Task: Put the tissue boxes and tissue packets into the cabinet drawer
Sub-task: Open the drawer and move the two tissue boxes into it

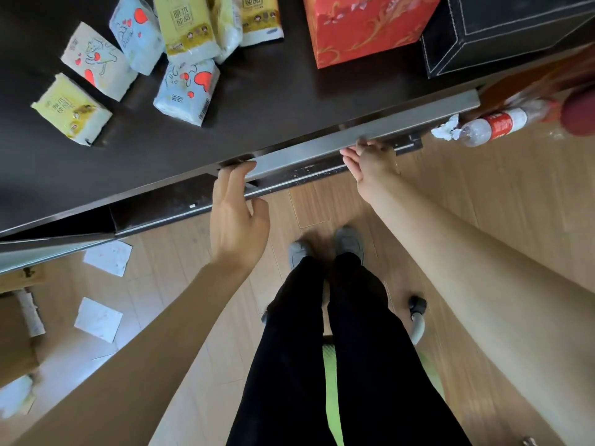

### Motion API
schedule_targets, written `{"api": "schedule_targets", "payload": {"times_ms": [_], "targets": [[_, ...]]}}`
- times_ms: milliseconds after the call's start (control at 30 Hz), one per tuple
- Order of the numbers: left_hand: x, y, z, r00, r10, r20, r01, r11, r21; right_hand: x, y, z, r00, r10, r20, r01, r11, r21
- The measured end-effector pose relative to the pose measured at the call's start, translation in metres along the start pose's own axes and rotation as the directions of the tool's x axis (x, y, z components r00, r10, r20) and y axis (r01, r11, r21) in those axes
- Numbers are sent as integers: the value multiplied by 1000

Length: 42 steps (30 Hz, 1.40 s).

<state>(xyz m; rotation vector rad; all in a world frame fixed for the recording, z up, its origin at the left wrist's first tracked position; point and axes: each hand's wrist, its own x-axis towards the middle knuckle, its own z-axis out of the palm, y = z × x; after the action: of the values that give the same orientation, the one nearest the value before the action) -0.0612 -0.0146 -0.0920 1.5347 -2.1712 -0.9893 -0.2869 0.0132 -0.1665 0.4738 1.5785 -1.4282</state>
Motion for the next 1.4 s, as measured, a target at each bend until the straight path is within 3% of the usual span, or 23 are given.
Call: {"api": "schedule_targets", "payload": {"times_ms": [300,467,700,900,967,1033,1100,1167,1233,1300,1400], "targets": [[4,15,24,994,37,105,-50,991,127,-19,5,-14,992,119,32,-119,993,9],[-2,12,36,989,36,141,-62,981,181,-29,18,-35,987,112,-113,-112,994,7],[-23,-9,53,919,-133,372,-25,920,390,-47,33,-64,982,142,-123,-142,990,10],[-48,-9,62,913,-175,369,-4,900,436,-61,47,-94,974,177,-145,-182,983,-20],[-56,-9,62,903,-184,389,-5,900,436,-65,50,-107,969,191,-160,-211,969,-125],[-64,-10,60,886,-193,421,-18,894,447,-72,52,-122,982,112,-153,-173,862,-476],[-72,-11,58,868,-195,457,-40,889,457,-82,54,-135,993,-108,-54,24,615,-788],[-81,-10,57,852,-193,487,-61,886,460,-91,51,-145,928,-347,132,272,394,-878],[-88,-10,56,839,-210,503,-57,884,464,-93,44,-150,816,-461,349,470,178,-864],[-93,-11,57,826,-230,515,-42,886,462,-86,39,-154,806,-350,478,496,-44,-867],[-99,-12,57,798,-264,542,-18,888,459,-81,38,-158,880,-157,448,416,-199,-887]]}}
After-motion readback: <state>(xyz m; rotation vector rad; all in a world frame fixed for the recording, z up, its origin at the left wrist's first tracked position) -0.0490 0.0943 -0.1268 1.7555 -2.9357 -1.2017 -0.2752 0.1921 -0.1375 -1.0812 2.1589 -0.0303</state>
